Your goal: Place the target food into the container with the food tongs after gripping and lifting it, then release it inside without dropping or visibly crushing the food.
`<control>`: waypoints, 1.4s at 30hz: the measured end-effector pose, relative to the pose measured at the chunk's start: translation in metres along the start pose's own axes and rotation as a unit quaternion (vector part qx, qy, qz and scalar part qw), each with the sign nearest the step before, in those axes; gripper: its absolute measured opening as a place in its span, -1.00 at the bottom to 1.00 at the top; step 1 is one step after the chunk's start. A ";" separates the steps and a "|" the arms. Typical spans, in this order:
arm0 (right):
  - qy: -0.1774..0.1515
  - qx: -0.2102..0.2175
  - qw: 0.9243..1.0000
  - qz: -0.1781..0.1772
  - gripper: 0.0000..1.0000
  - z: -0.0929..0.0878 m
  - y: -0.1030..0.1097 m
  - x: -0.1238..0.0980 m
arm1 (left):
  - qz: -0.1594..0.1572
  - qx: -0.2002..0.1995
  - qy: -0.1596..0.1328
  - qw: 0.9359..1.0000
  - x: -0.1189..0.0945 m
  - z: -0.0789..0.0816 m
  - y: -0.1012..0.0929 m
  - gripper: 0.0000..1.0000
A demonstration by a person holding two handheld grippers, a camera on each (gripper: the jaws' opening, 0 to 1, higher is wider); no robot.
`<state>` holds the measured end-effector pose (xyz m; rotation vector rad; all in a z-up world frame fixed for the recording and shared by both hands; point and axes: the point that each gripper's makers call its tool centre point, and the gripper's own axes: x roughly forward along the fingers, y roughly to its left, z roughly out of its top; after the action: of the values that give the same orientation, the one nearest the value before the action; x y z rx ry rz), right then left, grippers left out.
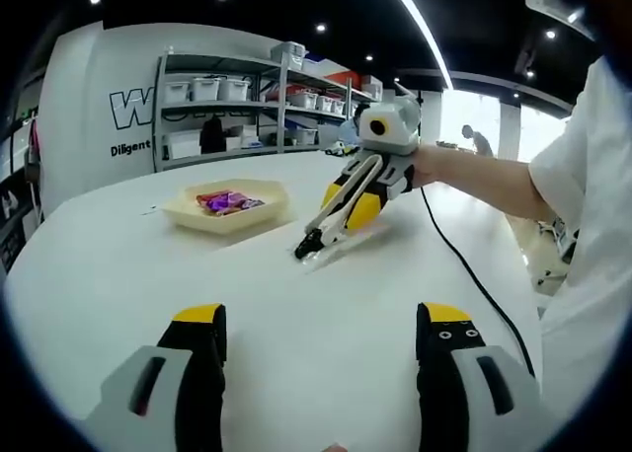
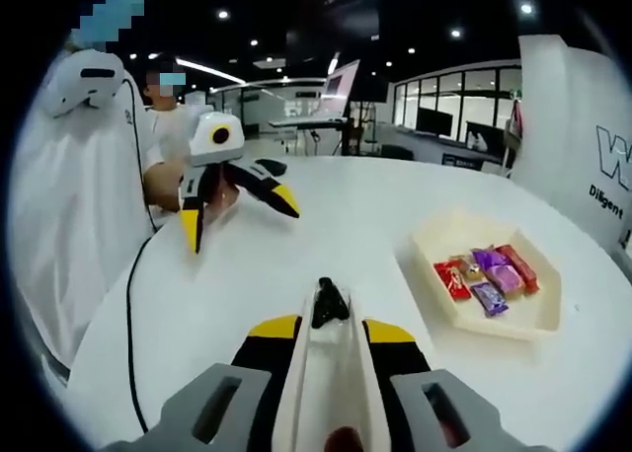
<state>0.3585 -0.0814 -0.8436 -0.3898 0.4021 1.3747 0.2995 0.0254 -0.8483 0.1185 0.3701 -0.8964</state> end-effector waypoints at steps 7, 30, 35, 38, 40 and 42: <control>-0.006 -0.001 1.000 -0.001 -0.70 0.004 -0.001 -0.002 | 0.000 0.000 0.000 1.000 0.000 0.000 0.000 0.53; 0.081 -0.043 0.996 0.010 -0.70 -0.003 0.002 -0.004 | -0.001 -0.001 -0.003 1.000 0.001 0.000 0.000 0.53; 0.094 -0.073 0.993 0.014 -0.70 -0.003 0.005 -0.002 | 0.000 -0.001 -0.004 1.000 0.001 0.001 0.001 0.53; 0.109 -0.072 0.991 0.017 -0.70 -0.005 0.005 0.003 | -0.001 -0.001 -0.004 1.000 0.001 0.001 0.000 0.53; 0.115 -0.076 0.990 0.015 -0.70 -0.003 0.004 0.004 | -0.001 -0.001 -0.004 1.000 0.001 0.001 0.001 0.53; 0.126 -0.085 0.988 0.019 -0.70 -0.002 0.005 0.003 | -0.001 -0.002 -0.005 1.000 0.000 0.000 0.001 0.53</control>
<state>0.3542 -0.0788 -0.8469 -0.7050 0.5029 1.4065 0.3005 0.0256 -0.8481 0.1113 0.3630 -0.8972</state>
